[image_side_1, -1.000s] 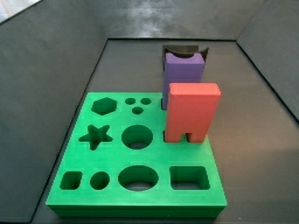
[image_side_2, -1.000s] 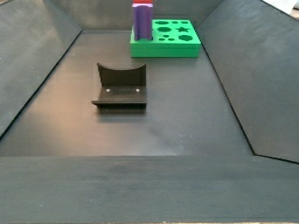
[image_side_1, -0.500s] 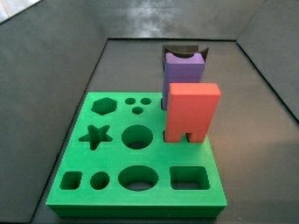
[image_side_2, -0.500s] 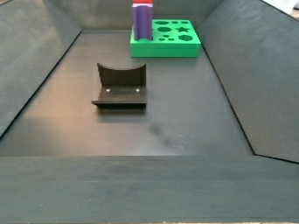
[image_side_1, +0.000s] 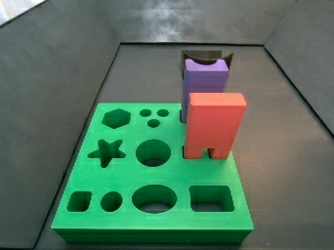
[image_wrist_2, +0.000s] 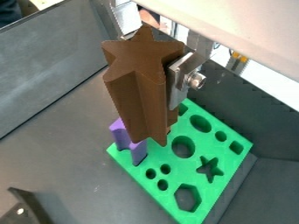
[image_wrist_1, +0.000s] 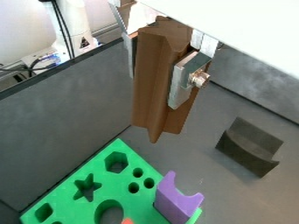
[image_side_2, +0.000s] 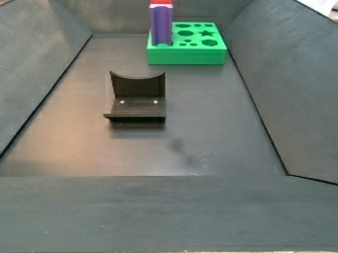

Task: Pick up the star object. Move up. Place the star object on the fixture. Regrasp the star object. Move to above the board. Insert the star object.
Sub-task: Insert the star object.

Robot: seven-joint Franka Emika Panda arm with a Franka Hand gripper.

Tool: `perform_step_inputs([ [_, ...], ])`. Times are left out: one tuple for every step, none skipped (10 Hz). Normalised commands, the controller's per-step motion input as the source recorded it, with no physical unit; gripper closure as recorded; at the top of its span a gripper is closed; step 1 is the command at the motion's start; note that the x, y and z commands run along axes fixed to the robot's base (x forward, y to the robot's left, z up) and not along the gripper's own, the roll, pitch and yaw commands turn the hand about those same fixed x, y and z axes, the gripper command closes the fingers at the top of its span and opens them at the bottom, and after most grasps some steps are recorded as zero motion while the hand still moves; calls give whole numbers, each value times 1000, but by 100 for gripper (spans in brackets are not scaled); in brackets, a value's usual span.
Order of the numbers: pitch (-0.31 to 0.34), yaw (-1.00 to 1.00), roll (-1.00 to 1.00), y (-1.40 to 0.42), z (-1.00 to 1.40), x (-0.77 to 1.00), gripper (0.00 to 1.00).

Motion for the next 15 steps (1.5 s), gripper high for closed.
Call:
perform_step_inputs([
  [-1, -3, 0, 0, 0, -51, 100],
  [0, 0, 0, 0, 0, 20, 100],
  [0, 0, 0, -20, 0, 0, 100],
  [0, 0, 19, 0, 0, 0, 100],
  [-51, 0, 93, -114, -126, -109, 100],
  [-157, 0, 100, -211, -323, -211, 100],
  [-199, 11, 63, -217, -451, -111, 100],
  [-290, 0, 13, -243, -549, -294, 100],
  [-247, 0, 0, -180, -443, -171, 100],
  [-227, 0, 0, -146, -429, -186, 100],
  [-227, 0, 0, -131, -406, -189, 100],
  [-223, -26, 0, -137, -340, -234, 100],
  [-203, -257, 0, -163, -306, -160, 100],
  [-194, -354, 0, -129, -269, -237, 100],
  [-179, -429, 0, -126, -203, -220, 100],
])
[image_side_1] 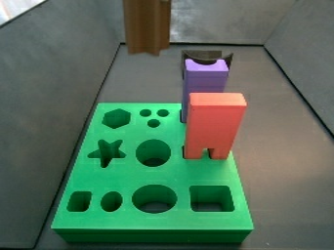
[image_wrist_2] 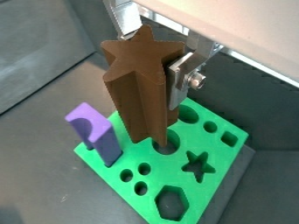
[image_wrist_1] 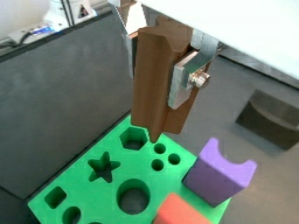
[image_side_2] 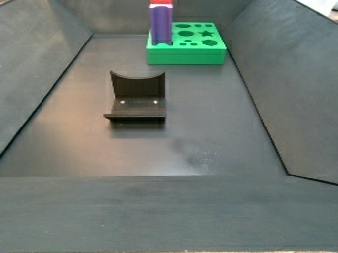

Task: Pick up the star object. Move up. Place the star object on the fixture. Regrasp the star object. Move to above the board. Insert the star object.
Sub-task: Insert the star object.

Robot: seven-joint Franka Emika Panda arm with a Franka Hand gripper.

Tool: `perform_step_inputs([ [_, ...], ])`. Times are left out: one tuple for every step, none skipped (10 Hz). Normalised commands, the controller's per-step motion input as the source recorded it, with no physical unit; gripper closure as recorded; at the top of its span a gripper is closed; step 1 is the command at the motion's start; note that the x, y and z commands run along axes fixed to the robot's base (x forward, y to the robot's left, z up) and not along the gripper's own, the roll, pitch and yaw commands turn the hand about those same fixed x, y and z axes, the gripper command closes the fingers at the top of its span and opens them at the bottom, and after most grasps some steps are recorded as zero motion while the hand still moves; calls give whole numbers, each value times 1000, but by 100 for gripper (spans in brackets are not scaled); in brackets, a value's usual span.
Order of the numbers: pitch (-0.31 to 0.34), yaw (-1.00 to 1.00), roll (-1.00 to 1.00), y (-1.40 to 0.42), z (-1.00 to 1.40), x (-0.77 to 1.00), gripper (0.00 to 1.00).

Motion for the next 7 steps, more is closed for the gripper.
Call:
perform_step_inputs([
  [-147, -391, 0, -120, -183, -117, 100],
  [-124, -366, 0, -117, -206, -49, 100],
  [-136, -323, 0, -89, -237, -103, 100],
  [-111, -280, 0, -86, -271, 0, 100],
  [-163, -317, 11, -37, -317, -220, 100],
  [-103, -269, 27, -69, -391, -37, 100],
  [-144, -189, 46, -29, -423, -191, 100],
])
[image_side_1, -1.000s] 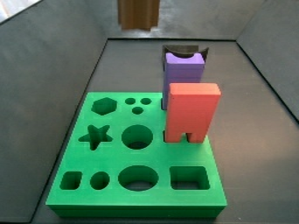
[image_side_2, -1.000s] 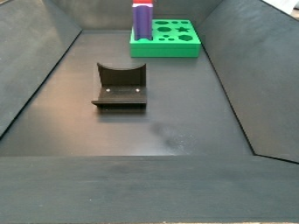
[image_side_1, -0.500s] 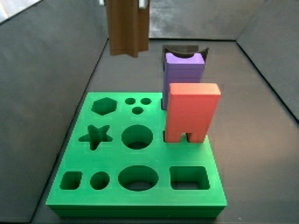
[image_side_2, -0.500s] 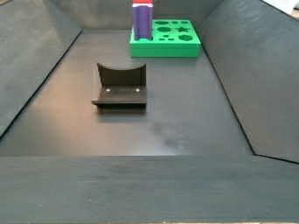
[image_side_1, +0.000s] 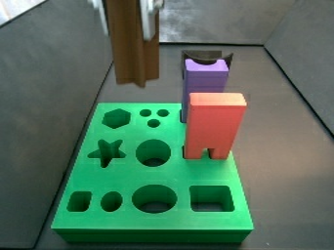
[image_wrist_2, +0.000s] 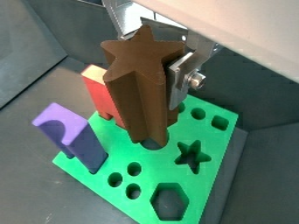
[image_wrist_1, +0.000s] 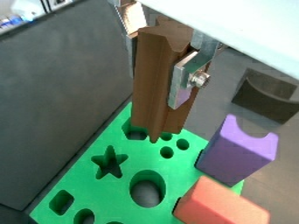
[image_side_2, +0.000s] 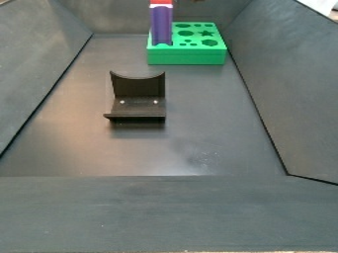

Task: Pick up the star object. Move up. Place the star object on the fixture. Regrasp the star object. Move to above the board. Insert the star object.
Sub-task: Insert the star object.

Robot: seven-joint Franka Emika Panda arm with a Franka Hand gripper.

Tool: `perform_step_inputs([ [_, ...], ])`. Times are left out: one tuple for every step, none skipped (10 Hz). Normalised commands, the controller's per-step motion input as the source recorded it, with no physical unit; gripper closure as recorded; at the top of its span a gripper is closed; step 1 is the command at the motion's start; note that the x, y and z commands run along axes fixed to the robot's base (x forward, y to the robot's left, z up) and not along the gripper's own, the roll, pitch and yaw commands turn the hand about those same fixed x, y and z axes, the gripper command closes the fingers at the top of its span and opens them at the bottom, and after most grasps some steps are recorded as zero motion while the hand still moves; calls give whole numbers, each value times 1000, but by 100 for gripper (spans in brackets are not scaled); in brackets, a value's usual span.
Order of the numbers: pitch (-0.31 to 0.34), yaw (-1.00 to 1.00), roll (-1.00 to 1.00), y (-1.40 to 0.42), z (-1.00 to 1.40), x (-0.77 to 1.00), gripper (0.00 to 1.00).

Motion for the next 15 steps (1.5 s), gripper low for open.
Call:
perform_step_inputs([
  [-177, -91, 59, -26, -469, -294, 100],
  [-197, -97, 104, -37, -471, -363, 100],
  [-127, -189, 260, -126, -417, -351, 100],
  [-74, -223, 314, -120, -320, -286, 100],
  [-44, -143, 294, -137, -137, -209, 100],
  [-11, 0, 150, -166, -37, 0, 100],
  [-59, 0, 411, -351, -251, -160, 100],
  [-30, 0, 400, -317, -277, 0, 100],
  [-43, 0, 353, -291, -257, -60, 100],
  [0, 0, 291, -231, -197, 0, 100],
  [0, 0, 146, -114, -69, 0, 100],
  [0, 0, 103, -94, -94, 51, 100],
  [0, 0, 99, -106, -194, 83, 100],
  [0, 0, 83, -157, -391, 177, 100],
  [0, 0, 64, -120, -271, 94, 100],
])
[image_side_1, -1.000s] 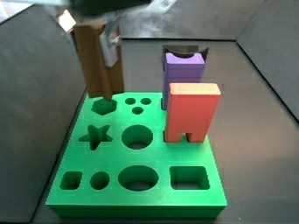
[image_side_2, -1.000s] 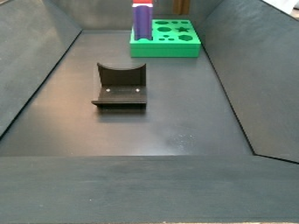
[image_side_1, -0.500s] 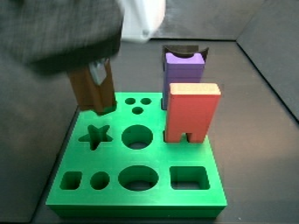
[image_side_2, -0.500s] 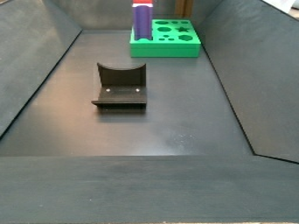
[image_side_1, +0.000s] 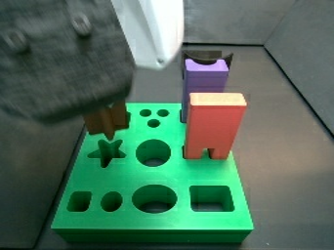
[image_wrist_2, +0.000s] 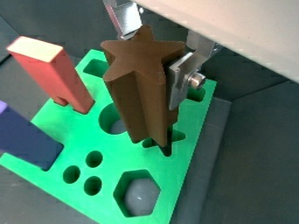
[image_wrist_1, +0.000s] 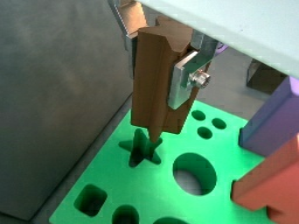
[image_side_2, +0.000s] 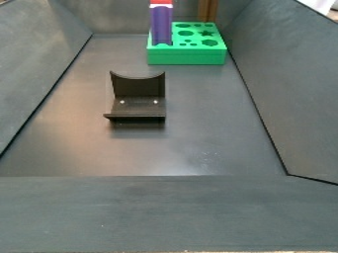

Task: Pick up the star object. Move up. Place the star object on the fixture. Regrasp the star object. Move to above the board. Insert the star object.
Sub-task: Insert the star object.

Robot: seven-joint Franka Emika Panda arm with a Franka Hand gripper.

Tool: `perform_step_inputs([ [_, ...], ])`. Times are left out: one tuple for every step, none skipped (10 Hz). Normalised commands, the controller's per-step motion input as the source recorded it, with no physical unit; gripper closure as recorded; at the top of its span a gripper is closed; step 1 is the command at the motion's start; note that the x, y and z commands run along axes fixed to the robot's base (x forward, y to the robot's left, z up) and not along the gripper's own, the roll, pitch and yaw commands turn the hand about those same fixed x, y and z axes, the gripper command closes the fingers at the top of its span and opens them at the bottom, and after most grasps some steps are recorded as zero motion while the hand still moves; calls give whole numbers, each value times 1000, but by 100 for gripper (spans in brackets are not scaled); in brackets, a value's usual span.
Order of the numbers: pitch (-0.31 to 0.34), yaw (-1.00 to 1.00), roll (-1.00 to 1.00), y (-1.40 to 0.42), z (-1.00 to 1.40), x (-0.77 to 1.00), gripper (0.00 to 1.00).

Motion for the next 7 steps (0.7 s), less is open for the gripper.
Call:
perform_step_inputs([
  [0, 0, 19, -6, -54, 0, 100],
  [0, 0, 43, -83, -234, 3, 100],
  [-29, -77, 57, -80, -331, 0, 100],
  [0, -40, 33, 0, -80, -17, 100],
  [-1, -109, 47, -6, -183, -6, 100],
  [-14, -231, 0, 0, -123, -117, 100],
  [-13, -414, 11, -14, -160, -120, 100],
])
